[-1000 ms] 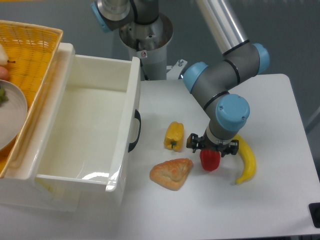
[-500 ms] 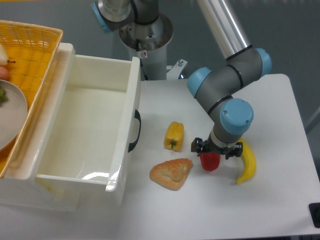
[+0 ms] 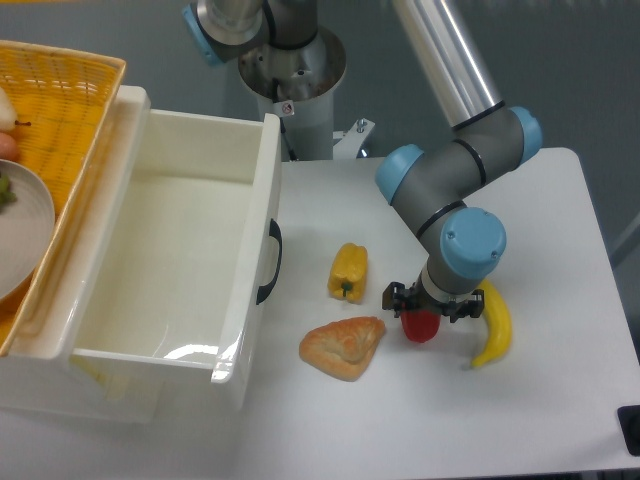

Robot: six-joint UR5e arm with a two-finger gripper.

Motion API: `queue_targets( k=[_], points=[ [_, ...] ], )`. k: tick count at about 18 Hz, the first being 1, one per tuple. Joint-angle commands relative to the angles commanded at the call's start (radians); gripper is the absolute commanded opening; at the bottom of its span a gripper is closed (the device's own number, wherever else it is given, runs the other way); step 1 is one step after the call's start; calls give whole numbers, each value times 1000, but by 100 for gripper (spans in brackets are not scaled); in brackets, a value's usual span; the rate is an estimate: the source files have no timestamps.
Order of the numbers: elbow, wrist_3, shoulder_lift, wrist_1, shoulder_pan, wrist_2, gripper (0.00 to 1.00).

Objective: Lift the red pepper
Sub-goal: 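Lower the open gripper around the red pepper and close it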

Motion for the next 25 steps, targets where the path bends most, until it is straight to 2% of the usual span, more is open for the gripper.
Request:
queue_targets(
  k=[8, 9, 11, 12, 15, 18, 25],
  points=[
    [0, -26, -9, 2, 0, -2, 99],
    [0, -28, -8, 2, -2, -2, 95],
    [0, -32, -8, 2, -2, -3, 76],
    [0, -34, -9, 2, -2, -2, 71],
    [0, -34, -8, 2, -3, -5, 64],
    [0, -34, -8, 2, -3, -5, 52],
    [12, -9, 15, 0, -2, -8, 51]
  ],
)
